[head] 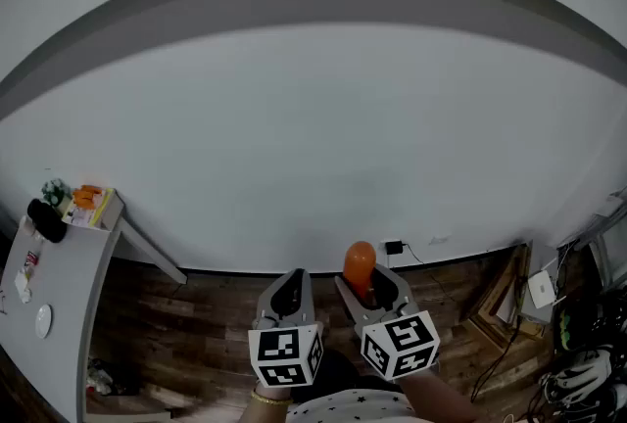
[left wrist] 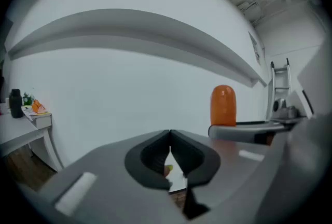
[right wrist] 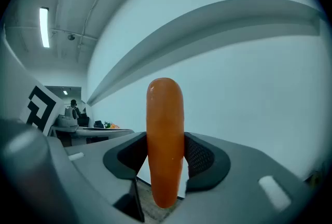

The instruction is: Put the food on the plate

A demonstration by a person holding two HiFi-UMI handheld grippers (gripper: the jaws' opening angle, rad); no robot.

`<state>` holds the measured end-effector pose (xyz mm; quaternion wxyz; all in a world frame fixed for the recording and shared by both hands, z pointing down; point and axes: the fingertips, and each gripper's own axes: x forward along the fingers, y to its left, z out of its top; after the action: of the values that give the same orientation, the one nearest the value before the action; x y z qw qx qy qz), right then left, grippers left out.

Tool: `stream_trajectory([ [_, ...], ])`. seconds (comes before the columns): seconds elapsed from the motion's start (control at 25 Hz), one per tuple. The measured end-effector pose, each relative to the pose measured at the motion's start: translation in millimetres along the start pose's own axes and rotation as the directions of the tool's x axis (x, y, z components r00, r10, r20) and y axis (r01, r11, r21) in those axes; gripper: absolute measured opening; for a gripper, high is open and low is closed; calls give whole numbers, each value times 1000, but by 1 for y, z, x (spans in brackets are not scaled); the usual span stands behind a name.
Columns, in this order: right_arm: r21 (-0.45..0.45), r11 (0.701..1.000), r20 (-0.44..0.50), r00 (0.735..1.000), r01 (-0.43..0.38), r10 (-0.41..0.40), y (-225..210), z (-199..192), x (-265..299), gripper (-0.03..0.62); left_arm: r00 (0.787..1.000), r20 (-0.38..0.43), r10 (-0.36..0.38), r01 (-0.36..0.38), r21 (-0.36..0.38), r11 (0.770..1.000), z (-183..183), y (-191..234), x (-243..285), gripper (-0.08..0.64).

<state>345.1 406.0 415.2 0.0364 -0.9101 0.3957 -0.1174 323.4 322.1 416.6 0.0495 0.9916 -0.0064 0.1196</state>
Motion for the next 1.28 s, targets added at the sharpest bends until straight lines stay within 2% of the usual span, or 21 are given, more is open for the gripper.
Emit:
stream_trajectory([
  [0.2,5,999,4,999,-33,33,9,3,8,215,999,11,43,-43,-17,999,4,16,-3,8],
  [0.4,2,992,-24,992,-127,127,42,1,28,215,992,5,129,-128,-49,990,4,50,-17,8],
  [0.56,-30,973,-58,972,-229,227,80,-5,53,215,976,6,217,-216,-63,974,1,89,-32,8],
  [0.68,-44,947,-84,946,-319,314,121,-9,78,215,954,13,299,-297,-89,951,0,130,-53,8],
  [0.84,-52,888,-115,886,-457,449,199,-14,113,215,895,4,445,-442,-119,889,-7,205,-98,8],
  [1.0,-58,820,-139,817,-570,559,288,-19,143,215,833,-6,553,-547,-152,823,-9,281,-153,8],
  [1.12,-61,757,-157,755,-651,637,360,-24,163,215,770,-3,638,-629,-176,757,-8,341,-199,8],
  [1.28,-68,664,-171,664,-745,728,455,-33,181,216,674,-7,738,-724,-204,659,-13,415,-263,8],
])
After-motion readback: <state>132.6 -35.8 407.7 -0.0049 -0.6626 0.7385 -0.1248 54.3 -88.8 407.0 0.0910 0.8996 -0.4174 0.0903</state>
